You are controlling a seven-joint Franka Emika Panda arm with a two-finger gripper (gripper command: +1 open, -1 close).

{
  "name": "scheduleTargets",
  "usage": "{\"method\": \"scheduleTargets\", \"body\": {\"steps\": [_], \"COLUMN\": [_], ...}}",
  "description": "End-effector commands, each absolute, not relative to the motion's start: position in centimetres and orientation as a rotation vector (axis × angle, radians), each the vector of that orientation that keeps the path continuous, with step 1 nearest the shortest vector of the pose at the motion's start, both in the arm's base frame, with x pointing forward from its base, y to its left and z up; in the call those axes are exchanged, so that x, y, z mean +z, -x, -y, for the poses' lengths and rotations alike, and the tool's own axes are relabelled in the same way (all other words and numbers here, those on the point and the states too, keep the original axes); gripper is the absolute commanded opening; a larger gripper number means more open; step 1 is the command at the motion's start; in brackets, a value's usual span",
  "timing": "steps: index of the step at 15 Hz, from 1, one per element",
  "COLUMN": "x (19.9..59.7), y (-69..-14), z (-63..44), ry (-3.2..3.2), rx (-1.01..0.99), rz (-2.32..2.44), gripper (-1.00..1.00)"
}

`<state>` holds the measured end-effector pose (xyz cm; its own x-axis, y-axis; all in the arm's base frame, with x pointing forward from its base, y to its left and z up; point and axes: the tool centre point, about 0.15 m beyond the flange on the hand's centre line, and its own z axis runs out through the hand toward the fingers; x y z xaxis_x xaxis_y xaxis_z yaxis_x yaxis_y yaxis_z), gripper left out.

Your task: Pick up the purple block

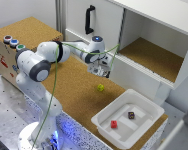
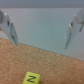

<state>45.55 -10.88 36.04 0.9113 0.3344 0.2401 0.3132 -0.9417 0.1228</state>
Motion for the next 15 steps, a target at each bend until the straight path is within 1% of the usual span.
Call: {"method": "scheduleTargets", "body": {"steps": [1,5,8,11,15], "x": [37.4,38.2,37.6,35.6,32.6], "y": [-43.0,-40.5,-38.2,-36.8,-37.8], "z": [21.2,28.7,32.5,36.9,40.8], "ry": [-3.051,-3.046,-3.054,-3.096,-3.152], "rx": [0.416,0.473,0.427,0.398,0.421], "rz": [-0.643,-0.550,-0.438,-0.178,0.267], "gripper": [1.00,1.00,1.00,1.00,1.00]}}
